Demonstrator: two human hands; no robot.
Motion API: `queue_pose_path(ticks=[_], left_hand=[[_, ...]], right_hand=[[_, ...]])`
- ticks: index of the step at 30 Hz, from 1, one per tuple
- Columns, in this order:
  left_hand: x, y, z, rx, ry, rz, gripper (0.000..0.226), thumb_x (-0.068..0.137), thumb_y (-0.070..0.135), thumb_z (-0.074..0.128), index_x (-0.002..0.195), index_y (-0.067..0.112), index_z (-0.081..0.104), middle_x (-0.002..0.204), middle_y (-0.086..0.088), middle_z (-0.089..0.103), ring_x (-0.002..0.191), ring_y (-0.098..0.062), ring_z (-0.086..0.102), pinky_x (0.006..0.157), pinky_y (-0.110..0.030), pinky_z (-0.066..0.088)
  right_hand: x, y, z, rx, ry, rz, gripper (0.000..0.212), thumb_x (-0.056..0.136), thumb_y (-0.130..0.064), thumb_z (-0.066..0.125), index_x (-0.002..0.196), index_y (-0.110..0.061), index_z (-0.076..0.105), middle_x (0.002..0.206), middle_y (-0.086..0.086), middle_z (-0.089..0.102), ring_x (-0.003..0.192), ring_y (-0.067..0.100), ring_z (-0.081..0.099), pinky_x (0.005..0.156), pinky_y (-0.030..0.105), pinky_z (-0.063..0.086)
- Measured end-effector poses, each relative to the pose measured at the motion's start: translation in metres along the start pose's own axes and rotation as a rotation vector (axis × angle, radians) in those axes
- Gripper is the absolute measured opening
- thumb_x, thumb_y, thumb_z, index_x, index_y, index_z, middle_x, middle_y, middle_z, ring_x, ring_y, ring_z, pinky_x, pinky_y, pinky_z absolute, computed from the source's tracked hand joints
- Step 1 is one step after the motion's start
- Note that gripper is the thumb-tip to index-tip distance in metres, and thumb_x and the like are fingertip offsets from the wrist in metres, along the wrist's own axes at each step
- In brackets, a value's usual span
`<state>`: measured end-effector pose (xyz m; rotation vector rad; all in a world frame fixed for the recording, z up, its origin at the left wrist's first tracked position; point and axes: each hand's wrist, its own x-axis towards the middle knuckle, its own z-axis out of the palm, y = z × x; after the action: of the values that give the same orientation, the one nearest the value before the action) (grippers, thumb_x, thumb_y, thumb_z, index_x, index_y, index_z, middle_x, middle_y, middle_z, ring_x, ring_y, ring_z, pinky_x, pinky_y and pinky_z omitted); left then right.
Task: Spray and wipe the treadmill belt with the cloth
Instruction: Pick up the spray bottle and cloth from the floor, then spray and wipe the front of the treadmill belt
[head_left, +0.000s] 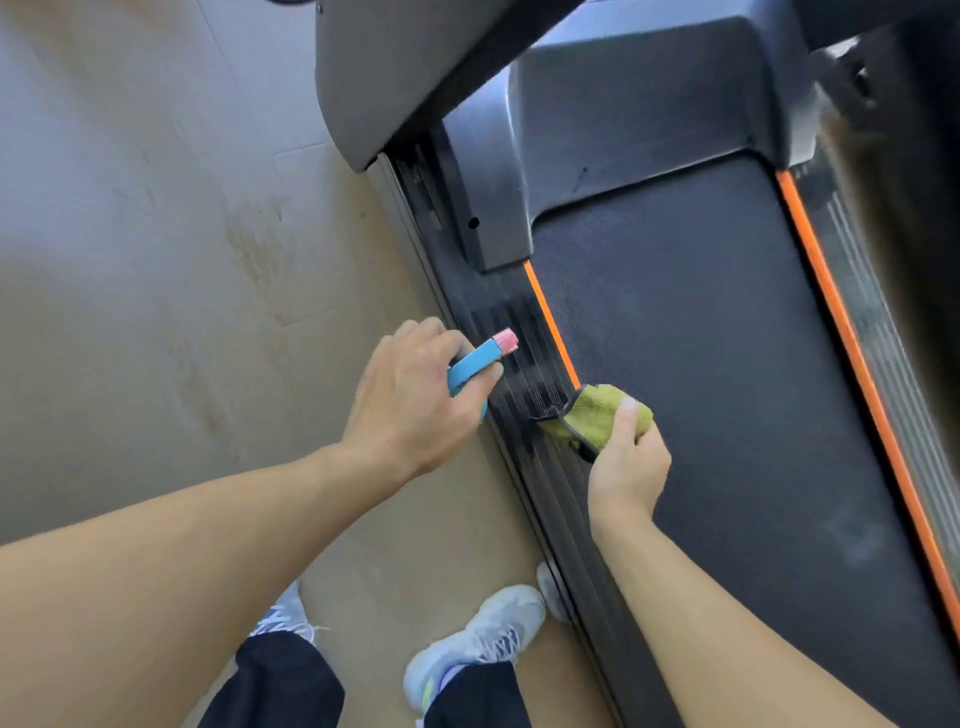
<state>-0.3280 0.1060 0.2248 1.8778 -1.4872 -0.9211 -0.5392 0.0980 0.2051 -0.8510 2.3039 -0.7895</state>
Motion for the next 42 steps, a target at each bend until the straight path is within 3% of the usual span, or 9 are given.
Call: queue_pose_path(ticks=[6, 9, 13, 18, 23, 27, 31, 36, 42], left_hand=[[0.029, 0.041, 0.061, -0.127, -0.081, -0.005, 0.035, 0.102, 0.040, 0.057, 0.080, 0.013, 0.051, 0.070, 0.003, 0.056, 0.067, -0.019, 0.053, 0.061, -0.039, 0.037], [0.051, 0.064, 0.094, -0.094, -0.065, 0.012, 0.039, 0.101, 0.048, 0.051, 0.087, 0.012, 0.054, 0.085, -0.006, 0.071, 0.084, -0.033, 0.062, 0.077, -0.047, 0.051], [0.082, 0.091, 0.127, -0.052, -0.018, -0.013, 0.042, 0.098, 0.051, 0.049, 0.098, 0.011, 0.061, 0.093, -0.005, 0.075, 0.094, -0.033, 0.064, 0.086, -0.050, 0.053], [0.104, 0.122, 0.159, -0.078, -0.062, -0.076, 0.031, 0.094, 0.039, 0.056, 0.116, 0.017, 0.057, 0.095, -0.002, 0.076, 0.101, -0.028, 0.067, 0.094, -0.046, 0.052], [0.118, 0.132, 0.177, -0.301, -0.214, -0.023, 0.047, 0.078, 0.026, 0.064, 0.125, 0.030, 0.062, 0.076, 0.020, 0.074, 0.078, 0.001, 0.065, 0.078, -0.027, 0.048], [0.141, 0.118, 0.187, -0.231, -0.368, 0.165, 0.028, 0.082, 0.028, 0.066, 0.105, 0.044, 0.063, 0.073, 0.003, 0.073, 0.062, -0.001, 0.056, 0.063, -0.010, 0.040], [0.171, 0.115, 0.214, -0.132, -0.329, 0.308, 0.011, 0.091, 0.023, 0.070, 0.101, 0.026, 0.067, 0.070, 0.000, 0.064, 0.064, -0.015, 0.057, 0.067, -0.024, 0.046], [0.229, 0.132, 0.229, 0.078, -0.387, 0.319, 0.015, 0.093, 0.029, 0.062, 0.093, 0.015, 0.068, 0.062, 0.005, 0.060, 0.061, -0.023, 0.061, 0.064, -0.034, 0.052], [0.273, 0.146, 0.235, 0.243, -0.447, 0.277, 0.023, 0.083, 0.033, 0.064, 0.097, 0.018, 0.074, 0.068, -0.002, 0.075, 0.064, -0.024, 0.071, 0.078, -0.038, 0.063]], right_hand=[[0.069, 0.019, 0.000, 0.159, 0.084, -0.011, 0.015, 0.094, -0.041, 0.053, 0.100, -0.030, 0.062, 0.091, -0.018, 0.063, 0.084, 0.000, 0.060, 0.075, 0.022, 0.043], [0.097, 0.033, -0.003, 0.155, 0.097, -0.040, 0.021, 0.091, -0.039, 0.059, 0.092, -0.017, 0.058, 0.086, -0.011, 0.062, 0.078, 0.010, 0.058, 0.073, 0.026, 0.043], [0.127, 0.052, -0.015, 0.156, -0.007, -0.190, 0.013, 0.090, -0.032, 0.062, 0.096, -0.021, 0.056, 0.086, -0.015, 0.062, 0.079, -0.001, 0.057, 0.067, 0.008, 0.040], [0.167, 0.076, -0.019, -0.032, -0.311, -0.176, 0.023, 0.083, -0.043, 0.061, 0.096, -0.023, 0.062, 0.088, -0.011, 0.066, 0.086, 0.017, 0.064, 0.080, 0.041, 0.055], [0.194, 0.081, -0.030, -0.046, -0.264, -0.202, 0.029, 0.079, -0.038, 0.070, 0.105, -0.031, 0.057, 0.096, -0.016, 0.063, 0.096, 0.010, 0.061, 0.082, 0.028, 0.048], [0.203, 0.078, -0.016, -0.147, -0.201, -0.389, 0.075, 0.070, -0.053, 0.075, 0.134, -0.037, 0.038, 0.136, -0.013, 0.040, 0.128, 0.009, 0.041, 0.104, 0.032, 0.039], [0.201, 0.096, 0.014, -0.457, -0.365, -0.702, 0.066, 0.090, -0.051, 0.059, 0.148, -0.032, 0.034, 0.160, -0.009, 0.020, 0.148, 0.013, 0.012, 0.120, 0.037, 0.019], [0.245, 0.108, 0.028, -0.493, -0.278, -0.960, 0.051, 0.096, -0.040, 0.043, 0.144, -0.023, 0.046, 0.153, 0.000, 0.038, 0.145, 0.021, 0.028, 0.120, 0.035, 0.018], [0.330, 0.087, 0.014, -0.320, 0.019, -0.543, 0.053, 0.098, -0.034, 0.052, 0.148, -0.029, 0.037, 0.159, -0.005, 0.026, 0.146, 0.017, 0.022, 0.118, 0.035, 0.022]])
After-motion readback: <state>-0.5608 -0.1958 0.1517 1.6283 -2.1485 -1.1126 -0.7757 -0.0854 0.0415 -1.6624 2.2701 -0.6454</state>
